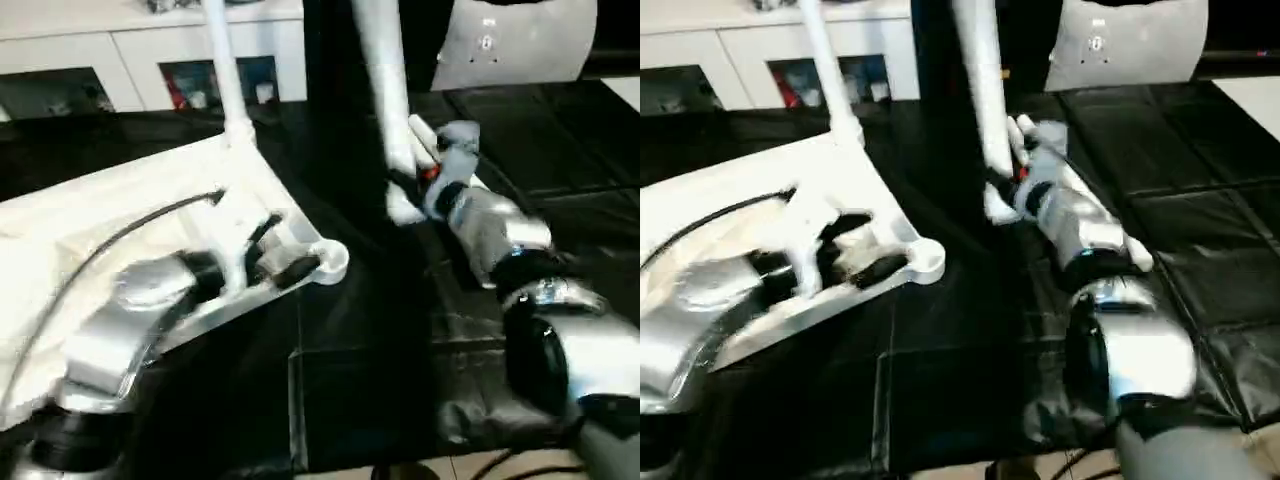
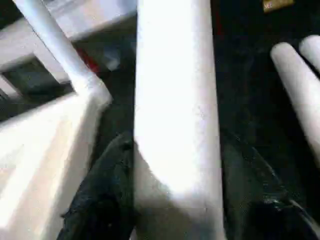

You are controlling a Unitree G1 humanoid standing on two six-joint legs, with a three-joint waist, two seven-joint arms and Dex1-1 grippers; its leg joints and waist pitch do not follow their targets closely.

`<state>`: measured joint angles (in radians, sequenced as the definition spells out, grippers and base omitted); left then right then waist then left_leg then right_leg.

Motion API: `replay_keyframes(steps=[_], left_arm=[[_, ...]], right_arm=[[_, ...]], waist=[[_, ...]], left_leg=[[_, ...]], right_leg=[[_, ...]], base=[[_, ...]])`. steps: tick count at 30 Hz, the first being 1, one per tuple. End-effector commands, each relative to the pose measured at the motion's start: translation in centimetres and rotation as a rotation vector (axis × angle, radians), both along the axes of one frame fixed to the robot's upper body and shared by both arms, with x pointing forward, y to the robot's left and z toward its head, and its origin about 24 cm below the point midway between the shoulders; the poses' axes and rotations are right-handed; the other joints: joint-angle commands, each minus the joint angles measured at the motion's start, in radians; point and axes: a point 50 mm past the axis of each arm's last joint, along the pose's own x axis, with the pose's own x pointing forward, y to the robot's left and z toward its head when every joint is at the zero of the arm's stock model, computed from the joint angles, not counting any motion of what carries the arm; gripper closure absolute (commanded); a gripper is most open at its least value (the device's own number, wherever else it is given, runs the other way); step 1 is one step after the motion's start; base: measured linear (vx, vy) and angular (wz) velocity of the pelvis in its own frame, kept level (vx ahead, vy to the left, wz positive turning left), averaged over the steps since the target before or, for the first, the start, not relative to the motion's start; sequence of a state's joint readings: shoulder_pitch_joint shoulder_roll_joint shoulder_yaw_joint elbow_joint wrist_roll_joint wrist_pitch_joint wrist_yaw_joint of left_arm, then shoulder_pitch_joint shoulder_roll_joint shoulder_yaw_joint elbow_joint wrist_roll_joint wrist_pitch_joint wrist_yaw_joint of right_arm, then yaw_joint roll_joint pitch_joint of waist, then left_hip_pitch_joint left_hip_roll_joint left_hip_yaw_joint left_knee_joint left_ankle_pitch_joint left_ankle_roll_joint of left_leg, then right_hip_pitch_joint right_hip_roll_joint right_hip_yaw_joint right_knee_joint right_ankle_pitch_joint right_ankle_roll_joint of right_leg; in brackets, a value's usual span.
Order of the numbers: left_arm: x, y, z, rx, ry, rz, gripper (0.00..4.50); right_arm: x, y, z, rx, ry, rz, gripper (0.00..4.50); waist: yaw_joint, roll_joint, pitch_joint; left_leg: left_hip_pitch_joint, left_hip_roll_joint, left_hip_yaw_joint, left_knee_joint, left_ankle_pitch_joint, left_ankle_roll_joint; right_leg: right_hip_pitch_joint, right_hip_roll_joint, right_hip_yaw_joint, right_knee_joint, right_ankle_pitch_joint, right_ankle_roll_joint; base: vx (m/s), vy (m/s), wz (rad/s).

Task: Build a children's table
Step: Insert table leg to table base

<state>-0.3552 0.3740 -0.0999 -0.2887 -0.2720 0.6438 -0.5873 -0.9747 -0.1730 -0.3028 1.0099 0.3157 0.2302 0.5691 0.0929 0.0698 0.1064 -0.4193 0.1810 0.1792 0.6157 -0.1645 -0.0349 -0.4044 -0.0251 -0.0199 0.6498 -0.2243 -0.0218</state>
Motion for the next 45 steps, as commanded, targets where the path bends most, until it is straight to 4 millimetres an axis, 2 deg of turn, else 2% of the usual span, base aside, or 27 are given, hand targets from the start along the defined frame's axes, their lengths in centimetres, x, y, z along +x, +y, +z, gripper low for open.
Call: replay_keyframes(steps=[1,2,3,4,5,6,7,8,9,10,12,16,19,22,24,25,26,27,28,29,31,34,37,39,45], left_arm=[[0.5,0.2,0.6,-0.04,-0.009,0.034,0.0],[0.8,-0.2,1.1,-0.092,-0.005,0.039,0.0],[1.0,-0.4,1.5,-0.13,0.001,0.035,0.0],[1.2,-0.8,2.2,-0.193,0.004,0.028,0.0],[1.5,-1.2,3.0,-0.273,0.009,0.02,0.0],[1.5,-1.2,3.0,-0.273,0.009,0.02,0.0],[1.5,-1.6,3.7,-0.34,0.017,-0.006,0.0],[1.5,-1.8,3.9,-0.365,0.02,-0.016,0.0],[1.5,-2.5,4.7,-0.45,0.049,-0.056,0.0],[1.5,-2.6,4.7,-0.456,0.051,-0.059,0.0],[1.4,-3.0,5.2,-0.506,0.074,-0.091,0.0],[1.0,-4.2,6.4,-0.641,0.127,-0.176,0.0],[0.8,-4.5,6.8,-0.675,0.139,-0.199,0.0],[0.8,-4.6,7.2,-0.705,0.144,-0.211,0.0],[0.8,-4.6,7.5,-0.735,0.154,-0.225,0.0],[0.8,-4.6,7.6,-0.741,0.156,-0.228,0.0],[0.7,-4.7,7.8,-0.767,0.167,-0.251,0.0],[0.6,-4.9,8.0,-0.787,0.177,-0.283,0.0],[0.5,-5.1,8.1,-0.799,0.187,-0.324,0.18],[0.5,-5.1,8.1,-0.799,0.187,-0.324,0.18],[0.0,-5.3,8.2,-0.805,0.202,-0.437,0.29],[-0.4,-5.1,8.0,-0.796,0.203,-0.518,0.37],[-0.7,-5.0,7.8,-0.771,0.207,-0.556,0.37],[-0.7,-4.8,7.8,-0.793,0.215,-0.566,0.37],[-0.4,-4.4,7.4,-0.78,0.225,-0.562,0.37]], right_arm=[[-0.4,0.4,1.5,0.149,-0.069,0.087,2.58],[-1.3,0.5,1.8,0.235,-0.101,0.162,2.58],[-1.9,0.6,2.1,0.276,-0.128,0.206,2.58],[-3.0,0.7,2.4,0.318,-0.159,0.28,2.58],[-4.4,0.7,2.7,0.359,-0.195,0.366,2.58],[-4.4,0.7,2.7,0.359,-0.195,0.366,2.59],[-5.6,0.6,3.1,0.401,-0.211,0.432,2.59],[-6.1,0.5,3.2,0.42,-0.218,0.456,2.59],[-7.5,0.3,3.7,0.469,-0.231,0.519,2.59],[-7.6,0.2,3.8,0.471,-0.232,0.523,2.59],[-8.2,0.1,4.0,0.484,-0.237,0.556,2.59],[-10.2,0.4,4.1,0.49,-0.222,0.646,2.59],[-11.0,0.6,4.0,0.483,-0.206,0.681,2.59],[-11.6,0.8,4.0,0.482,-0.193,0.703,2.59],[-12.0,0.9,4.0,0.476,-0.177,0.73,2.59],[-12.1,0.9,4.0,0.474,-0.173,0.735,2.59],[-12.4,1.0,3.9,0.464,-0.159,0.764,2.59],[-12.7,1.1,3.9,0.462,-0.149,0.793,2.59],[-13.0,1.3,3.9,0.463,-0.14,0.82,2.59],[-13.0,1.3,3.9,0.463,-0.14,0.82,2.59],[-13.4,1.5,3.7,0.459,-0.121,0.862,2.59],[-13.6,1.7,3.4,0.445,-0.101,0.892,2.59],[-13.8,1.8,3.2,0.435,-0.087,0.911,2.59],[-13.9,1.8,3.2,0.434,-0.085,0.921,2.59],[-14.2,1.8,3.2,0.425,-0.081,0.939,2.59]], waist=[[0.003,0.003,-0.099],[0.004,-0.002,-0.1],[0.012,0.003,-0.104],[0.007,-0.01,-0.101],[0.015,-0.012,-0.1],[0.02,-0.009,-0.103],[0.02,-0.01,-0.101],[0.023,-0.019,-0.095],[0.023,-0.02,-0.094],[0.028,-0.018,-0.094],[0.023,-0.019,-0.09],[0.021,-0.02,-0.085],[0.018,-0.019,-0.081],[0.016,-0.024,-0.08],[0.017,-0.023,-0.079],[0.016,-0.028,-0.079],[0.017,-0.026,-0.079],[0.017,-0.027,-0.079],[0.02,-0.03,-0.08],[0.02,-0.027,-0.08],[0.02,-0.03,-0.081],[0.021,-0.024,-0.082],[0.021,-0.026,-0.084],[0.019,-0.023,-0.083],[0.02,-0.021,-0.082]], left_leg=[[0.03,0.045,-0.019,-0.051,-0.098,0.063],[0.03,0.046,-0.021,-0.051,-0.076,0.075],[0.034,0.049,-0.02,-0.048,-0.076,0.085],[0.031,0.048,-0.019,-0.051,-0.072,0.09],[0.032,0.047,-0.018,-0.05,-0.071,0.093],[0.031,0.049,-0.022,-0.049,-0.053,0.095],[0.03,0.049,-0.022,-0.052,-0.053,0.094],[0.029,0.045,-0.019,-0.052,-0.064,0.09],[0.03,0.043,-0.018,-0.053,-0.068,0.084],[0.032,0.043,-0.018,-0.051,-0.07,0.081],[0.029,0.041,-0.022,-0.054,-0.081,0.069],[0.029,0.039,-0.022,-0.057,-0.083,0.052],[0.029,0.038,-0.024,-0.06,-0.097,0.045],[0.027,0.036,-0.024,-0.061,-0.093,0.039],[0.028,0.037,-0.024,-0.062,-0.093,0.033],[0.027,0.036,-0.024,-0.062,-0.092,0.032],[0.028,0.036,-0.024,-0.062,-0.09,0.032],[0.028,0.035,-0.024,-0.062,-0.088,0.034],[0.026,0.035,-0.024,-0.061,-0.077,0.035],[0.026,0.036,-0.024,-0.062,-0.071,0.038],[0.027,0.035,-0.024,-0.062,-0.071,0.04],[0.028,0.036,-0.025,-0.064,-0.063,0.042],[0.027,0.037,-0.025,-0.064,-0.049,0.044],[0.027,0.036,-0.024,-0.063,-0.055,0.041],[0.03,0.038,-0.024,-0.066,-0.076,0.032]], right_leg=[[0.057,-0.087,0.034,-0.057,0.12,-0.276],[0.056,-0.088,0.033,-0.055,0.129,-0.277],[0.053,-0.091,0.033,-0.056,0.13,-0.269],[0.053,-0.09,0.032,-0.059,0.125,-0.27],[0.053,-0.09,0.033,-0.063,0.101,-0.259],[0.054,-0.094,0.032,-0.06,0.096,-0.256],[0.051,-0.091,0.031,-0.063,0.079,-0.255],[0.052,-0.094,0.035,-0.07,0.041,-0.244],[0.051,-0.095,0.036,-0.075,0.002,-0.236],[0.049,-0.097,0.037,-0.077,-0.016,-0.23],[0.045,-0.097,0.036,-0.084,-0.087,-0.213],[0.044,-0.096,0.038,-0.093,-0.145,-0.187],[0.042,-0.096,0.038,-0.099,-0.181,-0.169],[0.044,-0.096,0.039,-0.103,-0.199,-0.153],[0.041,-0.095,0.039,-0.104,-0.211,-0.144],[0.042,-0.095,0.039,-0.104,-0.211,-0.143],[0.042,-0.095,0.039,-0.103,-0.21,-0.141],[0.042,-0.095,0.039,-0.104,-0.207,-0.141],[0.044,-0.096,0.039,-0.104,-0.198,-0.138],[0.042,-0.095,0.039,-0.102,-0.184,-0.14],[0.042,-0.097,0.039,-0.103,-0.183,-0.14],[0.041,-0.096,0.038,-0.102,-0.171,-0.137],[0.044,-0.097,0.038,-0.098,-0.133,-0.14],[0.045,-0.097,0.038,-0.097,-0.121,-0.153],[0.045,-0.097,0.039,-0.1,-0.146,-0.151]], base=[[0.0,0.0,0.0],[0.0,0.0,0.0],[0.0,0.0,0.0],[0.0,0.0,0.0],[0.0,0.0,0.0],[0.0,0.0,0.0],[0.0,0.0,0.0],[0.0,0.0,0.0],[0.0,0.0,0.0],[0.0,0.0,0.0],[0.0,0.0,0.0],[0.0,0.0,0.0],[0.0,0.0,0.0],[0.0,0.0,0.0],[0.0,0.0,0.0],[0.0,0.0,0.0],[0.0,0.0,0.0],[0.0,0.0,0.0],[0.0,0.0,0.0],[0.0,0.0,0.0],[0.0,0.0,0.0],[0.0,0.0,0.0],[0.0,0.0,0.0],[0.0,0.0,0.0],[0.0,0.0,0.0]])
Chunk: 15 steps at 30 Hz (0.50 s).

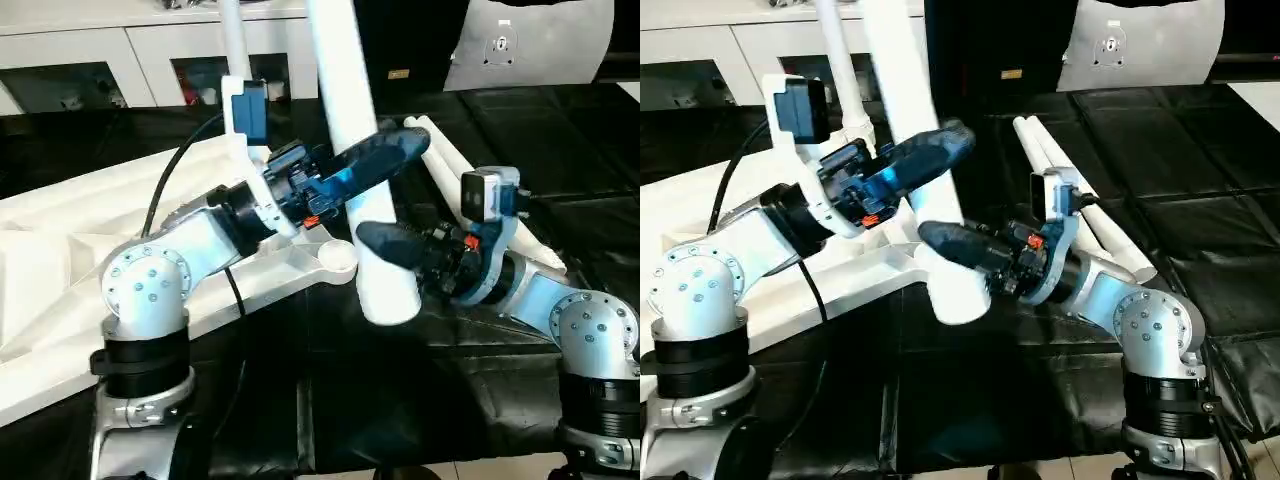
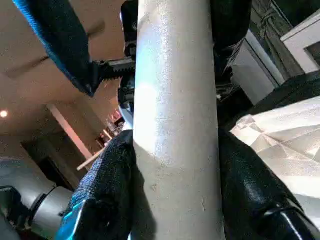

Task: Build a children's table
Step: Insert table leg to table base

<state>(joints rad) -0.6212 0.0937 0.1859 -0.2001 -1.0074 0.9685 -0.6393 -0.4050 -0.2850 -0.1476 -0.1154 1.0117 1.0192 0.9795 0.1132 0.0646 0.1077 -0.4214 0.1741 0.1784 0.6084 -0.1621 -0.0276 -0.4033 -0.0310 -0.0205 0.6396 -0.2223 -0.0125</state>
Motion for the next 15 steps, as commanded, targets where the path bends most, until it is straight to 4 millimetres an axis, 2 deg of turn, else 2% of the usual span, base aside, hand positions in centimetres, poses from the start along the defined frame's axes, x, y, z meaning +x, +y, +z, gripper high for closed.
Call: replay_keyframes(steps=[1,6,15], left_arm=[[-0.05,-0.01,-0.29,0.009,0.005,-0.013,0.37],[0.11,0.26,-0.36,0.013,0.004,-0.013,0.37],[0.21,0.56,-0.46,0.016,0.004,-0.008,0.37]], right_arm=[[-0.36,0.12,0.39,0.007,-0.021,0.027,2.59],[-0.47,0.1,0.33,0.001,-0.022,0.032,2.59],[-0.61,0.1,0.28,-0.008,-0.028,0.035,2.59]], waist=[[0.0,-0.016,-0.083],[0.0,-0.015,-0.085],[0.0,-0.013,-0.085]], left_leg=[[0.032,0.044,-0.023,-0.059,-0.081,0.024],[0.03,0.044,-0.024,-0.057,-0.066,0.023],[0.032,0.045,-0.024,-0.057,-0.068,0.025]], right_leg=[[0.044,-0.092,0.04,-0.09,-0.152,-0.159],[0.046,-0.093,0.039,-0.085,-0.115,-0.17],[0.045,-0.092,0.039,-0.084,-0.113,-0.176]], base=[[0.0,0.0,0.0],[0.0,0.0,0.0],[0.0,0.0,0.0]])
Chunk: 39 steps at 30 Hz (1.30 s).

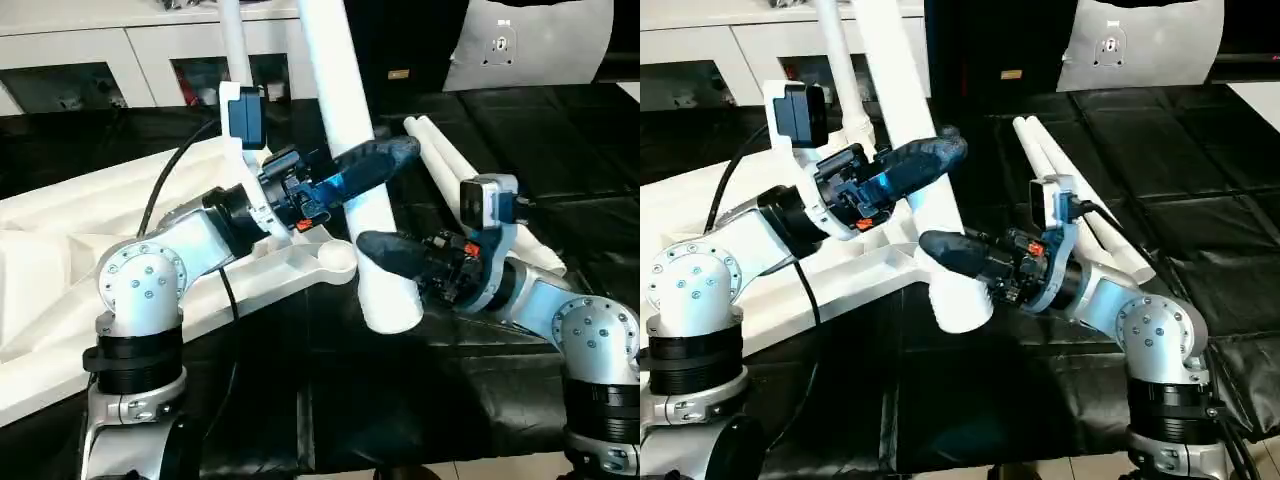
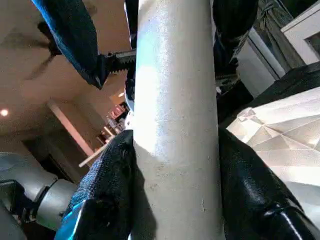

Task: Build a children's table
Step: Insert table leg to table base

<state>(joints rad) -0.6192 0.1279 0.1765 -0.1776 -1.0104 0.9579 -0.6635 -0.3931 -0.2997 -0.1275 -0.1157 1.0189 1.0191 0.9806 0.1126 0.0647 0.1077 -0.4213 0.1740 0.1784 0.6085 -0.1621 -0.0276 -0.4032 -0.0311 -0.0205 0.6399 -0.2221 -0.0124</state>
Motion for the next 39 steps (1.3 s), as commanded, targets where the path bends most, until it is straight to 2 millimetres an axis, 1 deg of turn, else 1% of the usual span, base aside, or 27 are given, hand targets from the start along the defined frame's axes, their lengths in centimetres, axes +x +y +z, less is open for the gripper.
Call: replay_keyframes(steps=[1,7,14,16,17,18,20,21,22,24,26,28,30,33,35,37,38,39], left_arm=[[0.0,0.1,-0.2,0.0,0.002,-0.005,0.37],[-0.1,0.3,-0.3,0.0,0.007,-0.004,0.37],[-0.2,0.5,-0.3,-0.003,0.011,-0.007,0.37],[0.2,0.7,-0.6,0.003,0.014,0.036,0.37],[0.6,1.0,-0.7,0.019,-0.008,0.096,0.37],[1.0,1.3,-0.9,0.04,-0.038,0.161,0.37],[1.1,1.4,-1.0,0.07,-0.078,0.192,0.37],[1.0,1.6,-1.1,0.075,-0.091,0.207,0.37],[0.8,2.0,-1.2,0.073,-0.127,0.238,0.37],[0.7,2.4,-1.2,0.071,-0.147,0.255,0.37],[0.5,2.7,-1.5,0.087,-0.177,0.272,0.37],[0.3,2.8,-1.7,0.095,-0.188,0.276,0.37],[0.2,2.9,-1.9,0.098,-0.202,0.277,0.37],[0.2,3.0,-2.2,0.125,-0.228,0.282,0.37],[0.1,2.9,-2.7,0.167,-0.25,0.28,0.37],[0.0,2.7,-3.3,0.227,-0.28,0.271,0.71],[-0.1,2.7,-3.6,0.26,-0.292,0.264,0.81],[-0.1,2.6,-3.9,0.291,-0.305,0.258,0.8]], right_arm=[[-0.4,0.1,0.6,0.007,-0.042,0.022,2.59],[-0.4,0.0,0.6,0.0,-0.043,0.021,2.59],[-0.4,0.0,0.5,-0.009,-0.05,0.019,2.59],[-0.3,0.1,0.5,-0.026,-0.068,0.002,2.59],[-0.2,0.1,0.5,-0.04,-0.086,-0.022,2.59],[-0.1,0.2,0.5,-0.056,-0.107,-0.05,2.59],[-0.1,0.2,0.5,-0.067,-0.119,-0.059,2.59],[-0.1,0.3,0.4,-0.077,-0.127,-0.066,2.59],[-0.3,0.3,0.3,-0.084,-0.134,-0.069,2.59],[-0.4,0.3,0.2,-0.086,-0.136,-0.073,2.59],[-0.5,0.2,0.1,-0.086,-0.138,-0.076,2.59],[-0.5,0.2,0.0,-0.087,-0.14,-0.077,2.59],[-0.6,0.2,-0.1,-0.087,-0.14,-0.077,2.59],[-0.6,0.2,-0.2,-0.093,-0.142,-0.075,2.59],[-0.6,0.2,-0.3,-0.094,-0.143,-0.073,2.59],[-0.6,0.2,-0.3,-0.096,-0.143,-0.07,2.59],[-0.6,0.2,-0.4,-0.098,-0.143,-0.069,2.59],[-0.6,0.3,-0.4,-0.1,-0.143,-0.068,2.59]], waist=[[0.0,-0.014,-0.085],[0.0,-0.017,-0.085],[0.0,-0.015,-0.086],[0.0,-0.015,-0.086],[0.001,-0.016,-0.087],[0.0,-0.016,-0.086],[0.0,-0.015,-0.088],[0.0,-0.012,-0.091],[0.0,-0.013,-0.091],[-0.001,-0.008,-0.092],[-0.001,-0.01,-0.093],[0.0,-0.007,-0.091],[-0.001,-0.008,-0.089],[-0.002,-0.008,-0.089],[0.0,-0.009,-0.09],[-0.001,-0.009,-0.092],[0.0,-0.008,-0.092],[-0.001,-0.008,-0.093]], left_leg=[[0.032,0.045,-0.024,-0.057,-0.069,0.025],[0.03,0.044,-0.023,-0.055,-0.06,0.028],[0.031,0.045,-0.023,-0.056,-0.063,0.028],[0.031,0.045,-0.023,-0.056,-0.067,0.026],[0.03,0.046,-0.024,-0.056,-0.066,0.026],[0.03,0.048,-0.025,-0.058,-0.072,0.026],[0.031,0.048,-0.025,-0.057,-0.067,0.026],[0.032,0.049,-0.026,-0.057,-0.06,0.026],[0.031,0.049,-0.026,-0.057,-0.056,0.027],[0.031,0.049,-0.025,-0.056,-0.057,0.028],[0.031,0.047,-0.025,-0.055,-0.056,0.032],[0.032,0.05,-0.025,-0.057,-0.079,0.028],[0.034,0.05,-0.025,-0.058,-0.095,0.022],[0.035,0.05,-0.025,-0.059,-0.103,0.017],[0.034,0.051,-0.026,-0.059,-0.097,0.02],[0.033,0.05,-0.026,-0.058,-0.085,0.023],[0.035,0.051,-0.027,-0.059,-0.084,0.025],[0.034,0.051,-0.026,-0.058,-0.082,0.026]], right_leg=[[0.045,-0.092,0.039,-0.085,-0.115,-0.176],[0.047,-0.092,0.04,-0.083,-0.1,-0.179],[0.046,-0.091,0.039,-0.083,-0.108,-0.177],[0.047,-0.093,0.039,-0.084,-0.116,-0.175],[0.048,-0.093,0.039,-0.085,-0.116,-0.172],[0.047,-0.092,0.04,-0.087,-0.121,-0.157],[0.048,-0.093,0.04,-0.085,-0.114,-0.15],[0.047,-0.093,0.039,-0.082,-0.096,-0.147],[0.048,-0.094,0.039,-0.082,-0.088,-0.15],[0.047,-0.093,0.039,-0.08,-0.068,-0.163],[0.048,-0.092,0.038,-0.078,-0.05,-0.175],[0.047,-0.095,0.039,-0.08,-0.083,-0.179],[0.046,-0.094,0.039,-0.082,-0.116,-0.178],[0.044,-0.094,0.04,-0.084,-0.13,-0.175],[0.045,-0.095,0.041,-0.084,-0.126,-0.17],[0.045,-0.094,0.04,-0.08,-0.104,-0.17],[0.044,-0.094,0.04,-0.08,-0.1,-0.168],[0.044,-0.094,0.04,-0.079,-0.094,-0.172]], base=[[0.0,0.0,0.0],[0.0,0.0,0.0],[0.0,0.0,0.0],[0.0,0.0,0.0],[0.0,0.0,0.0],[0.0,0.0,0.0],[0.0,0.0,0.0],[0.0,0.0,0.0],[0.0,0.0,0.0],[0.0,0.0,0.0],[0.0,0.0,0.0],[0.0,0.0,0.0],[0.0,0.0,0.0],[0.0,0.0,0.0],[0.0,0.0,0.0],[0.0,0.0,0.0],[0.0,0.0,0.0],[0.0,0.0,0.0]])
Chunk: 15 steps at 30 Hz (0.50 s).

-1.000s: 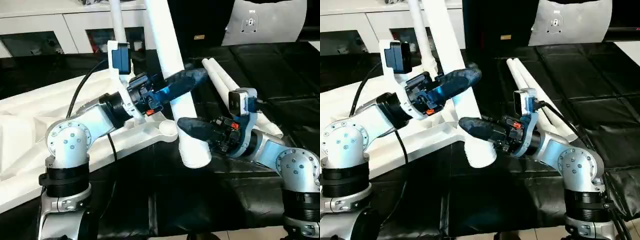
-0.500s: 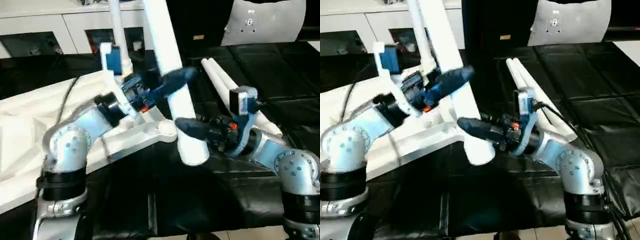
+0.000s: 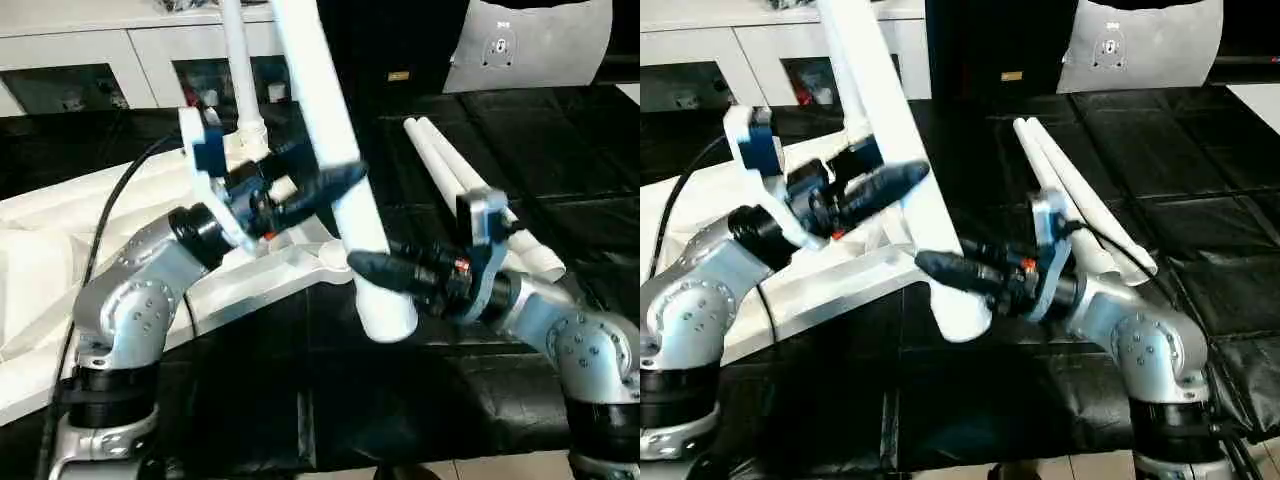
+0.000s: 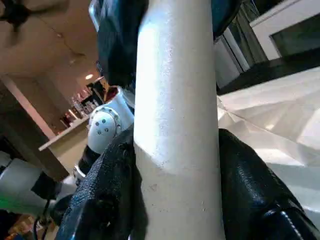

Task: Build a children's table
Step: Insert table leg to table base

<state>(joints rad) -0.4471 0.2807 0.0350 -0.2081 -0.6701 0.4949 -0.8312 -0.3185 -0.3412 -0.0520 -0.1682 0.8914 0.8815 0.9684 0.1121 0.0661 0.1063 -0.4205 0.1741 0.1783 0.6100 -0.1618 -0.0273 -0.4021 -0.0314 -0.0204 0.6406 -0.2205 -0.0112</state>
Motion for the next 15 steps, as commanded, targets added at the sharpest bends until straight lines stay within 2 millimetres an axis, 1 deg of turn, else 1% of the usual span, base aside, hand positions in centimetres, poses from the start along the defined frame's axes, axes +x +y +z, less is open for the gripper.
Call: replay_keyframes(steps=[1,4,7,8,9,10,14,15], left_arm=[[0.0,-0.3,-1.4,0.101,0.025,0.001,0.82],[0.0,-0.3,-2.0,0.124,0.038,0.008,1.26],[-0.2,-0.4,-2.5,0.114,0.069,-0.008,1.32],[-0.4,-0.4,-2.6,0.107,0.085,-0.019,1.32],[-0.6,-0.5,-2.7,0.103,0.096,-0.032,1.55],[-0.6,-0.5,-2.8,0.102,0.098,-0.035,1.6],[-1.0,-0.7,-3.2,0.088,0.138,-0.062,1.69],[-1.1,-0.9,-3.2,0.074,0.145,-0.077,1.81]], right_arm=[[-0.2,0.5,1.1,0.035,-0.072,0.035,2.59],[-0.2,0.5,1.0,0.028,-0.071,0.042,2.59],[-0.4,0.6,0.6,0.009,-0.07,0.048,2.59],[-0.5,0.6,0.5,0.004,-0.069,0.05,2.59],[-0.6,0.6,0.3,-0.002,-0.067,0.052,2.59],[-0.6,0.6,0.3,-0.003,-0.067,0.052,2.59],[-0.8,0.8,-0.1,-0.018,-0.062,0.062,2.59],[-0.9,0.8,-0.3,-0.026,-0.062,0.066,2.59]], waist=[[-0.001,-0.008,-0.091],[0.0,-0.007,-0.093],[0.001,-0.007,-0.094],[-0.001,-0.008,-0.093],[0.0,-0.008,-0.094],[-0.001,-0.009,-0.094],[0.001,-0.007,-0.092],[0.0,-0.007,-0.091]], left_leg=[[0.033,0.051,-0.026,-0.059,-0.082,0.025],[0.034,0.051,-0.024,-0.058,-0.087,0.022],[0.034,0.051,-0.024,-0.057,-0.088,0.016],[0.033,0.05,-0.024,-0.057,-0.087,0.019],[0.032,0.049,-0.023,-0.055,-0.087,0.021],[0.031,0.048,-0.023,-0.055,-0.088,0.022],[0.032,0.049,-0.024,-0.056,-0.106,0.02],[0.033,0.049,-0.024,-0.056,-0.118,0.016]], right_leg=[[0.044,-0.095,0.04,-0.079,-0.092,-0.176],[0.043,-0.094,0.039,-0.077,-0.091,-0.185],[0.044,-0.095,0.039,-0.076,-0.085,-0.194],[0.044,-0.093,0.039,-0.075,-0.079,-0.197],[0.045,-0.094,0.039,-0.075,-0.078,-0.198],[0.045,-0.095,0.039,-0.076,-0.082,-0.198],[0.043,-0.094,0.039,-0.079,-0.124,-0.194],[0.041,-0.094,0.04,-0.08,-0.142,-0.191]], base=[[0.0,0.0,0.0],[0.0,0.0,0.0],[0.0,0.0,0.0],[0.0,0.0,0.0],[0.0,0.0,0.0],[0.0,0.0,0.0],[0.0,0.0,0.0],[0.0,0.0,0.0]])
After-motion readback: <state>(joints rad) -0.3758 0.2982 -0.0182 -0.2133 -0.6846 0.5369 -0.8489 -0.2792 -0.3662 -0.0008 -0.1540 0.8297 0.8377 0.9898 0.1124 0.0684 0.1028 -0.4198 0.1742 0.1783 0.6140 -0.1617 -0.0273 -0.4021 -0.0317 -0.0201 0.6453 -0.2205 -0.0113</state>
